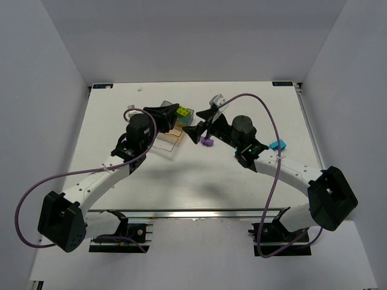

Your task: Sort the legos into containers by color

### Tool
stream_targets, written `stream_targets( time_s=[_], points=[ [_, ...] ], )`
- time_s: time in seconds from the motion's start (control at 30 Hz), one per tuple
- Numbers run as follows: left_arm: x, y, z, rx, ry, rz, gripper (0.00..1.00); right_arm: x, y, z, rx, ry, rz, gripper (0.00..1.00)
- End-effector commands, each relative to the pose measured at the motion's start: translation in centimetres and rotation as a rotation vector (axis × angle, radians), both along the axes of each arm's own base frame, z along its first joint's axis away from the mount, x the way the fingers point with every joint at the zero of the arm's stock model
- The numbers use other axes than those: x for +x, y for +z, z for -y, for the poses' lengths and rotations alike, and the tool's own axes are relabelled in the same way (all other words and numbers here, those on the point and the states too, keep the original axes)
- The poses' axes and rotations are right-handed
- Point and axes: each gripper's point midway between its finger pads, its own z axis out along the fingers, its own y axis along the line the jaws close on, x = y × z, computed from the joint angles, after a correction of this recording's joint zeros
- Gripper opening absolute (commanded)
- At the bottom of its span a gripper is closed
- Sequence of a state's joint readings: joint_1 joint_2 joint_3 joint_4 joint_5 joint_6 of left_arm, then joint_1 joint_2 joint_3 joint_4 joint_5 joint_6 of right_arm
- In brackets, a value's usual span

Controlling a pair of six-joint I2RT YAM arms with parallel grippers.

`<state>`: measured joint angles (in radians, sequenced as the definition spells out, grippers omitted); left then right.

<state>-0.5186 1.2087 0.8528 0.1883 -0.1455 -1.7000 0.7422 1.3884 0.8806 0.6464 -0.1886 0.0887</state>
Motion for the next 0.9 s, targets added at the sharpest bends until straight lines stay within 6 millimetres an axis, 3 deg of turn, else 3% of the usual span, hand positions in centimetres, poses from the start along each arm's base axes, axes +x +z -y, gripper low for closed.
stream_targets(
  time_s=[0.0, 0.37, 0.67, 0.87],
  points=[
    [-0.1, 1.4, -0.1, -0.052, 0.028, 0.035, 0.0, 0.7, 3.5, -0.8, 0.098, -0.012, 0.04, 0.89],
    [-0.5, 0.6, -0.1, -0.081, 0.028, 0.023, 0.0, 1.9, 4.4, -1.6, 0.122, -0.024, 0.052, 0.86],
    [-0.2, 0.2, 0.3, -0.098, 0.021, 0.02, 0.0, 1.6, 3.9, -2.2, 0.112, 0.012, 0.063, 0.64],
    [0.0, 0.6, 0.5, -0.11, 0.017, 0.028, 0.0, 1.6, 3.3, -2.2, 0.103, 0.014, 0.047, 0.73]
  ],
)
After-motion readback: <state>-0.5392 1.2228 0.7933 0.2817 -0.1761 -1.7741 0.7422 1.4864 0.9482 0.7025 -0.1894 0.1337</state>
